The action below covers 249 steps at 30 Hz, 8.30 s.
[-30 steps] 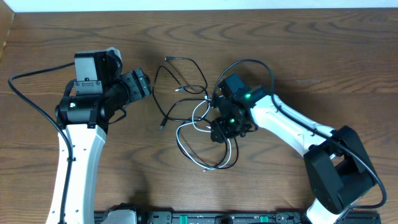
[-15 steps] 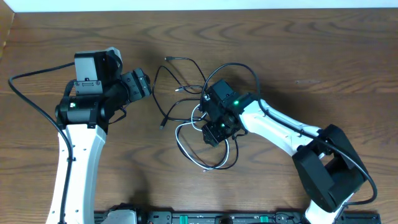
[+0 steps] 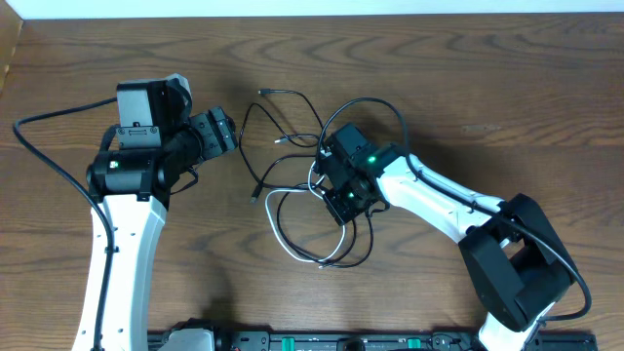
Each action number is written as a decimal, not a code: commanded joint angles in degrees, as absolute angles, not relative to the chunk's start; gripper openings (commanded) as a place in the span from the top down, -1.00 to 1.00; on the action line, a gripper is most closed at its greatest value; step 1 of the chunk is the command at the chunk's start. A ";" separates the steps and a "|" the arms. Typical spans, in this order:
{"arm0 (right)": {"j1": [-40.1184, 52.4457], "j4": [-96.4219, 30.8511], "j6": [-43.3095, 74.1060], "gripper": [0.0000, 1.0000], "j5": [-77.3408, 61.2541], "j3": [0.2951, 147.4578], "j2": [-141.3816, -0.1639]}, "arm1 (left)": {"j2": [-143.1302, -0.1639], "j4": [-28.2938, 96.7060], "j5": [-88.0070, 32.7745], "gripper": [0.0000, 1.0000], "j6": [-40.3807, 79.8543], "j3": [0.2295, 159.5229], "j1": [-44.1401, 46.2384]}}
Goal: Untangle cables
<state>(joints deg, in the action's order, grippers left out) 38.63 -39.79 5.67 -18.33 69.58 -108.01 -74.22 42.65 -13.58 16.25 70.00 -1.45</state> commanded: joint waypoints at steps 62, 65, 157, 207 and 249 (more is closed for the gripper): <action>-1.72 -10.41 32.95 0.24 -68.29 76.49 -73.97 | -74.17 42.85 -13.65 -0.70 15.27 70.72 -1.76; -0.86 -24.27 21.30 -0.25 -62.96 76.49 -76.95 | -74.17 42.85 -13.65 -0.70 15.27 70.72 -1.76; 14.55 -40.56 -21.02 0.97 -84.77 78.06 -100.68 | -74.17 43.07 -13.65 -0.78 15.27 70.72 -1.76; 4.49 4.93 32.10 0.97 -52.77 86.43 -69.32 | -74.17 43.22 -49.76 -0.79 -13.23 70.72 -1.52; 4.54 14.39 53.15 0.98 -44.75 87.55 -69.76 | -91.02 28.29 -46.39 -0.72 -28.29 70.72 28.56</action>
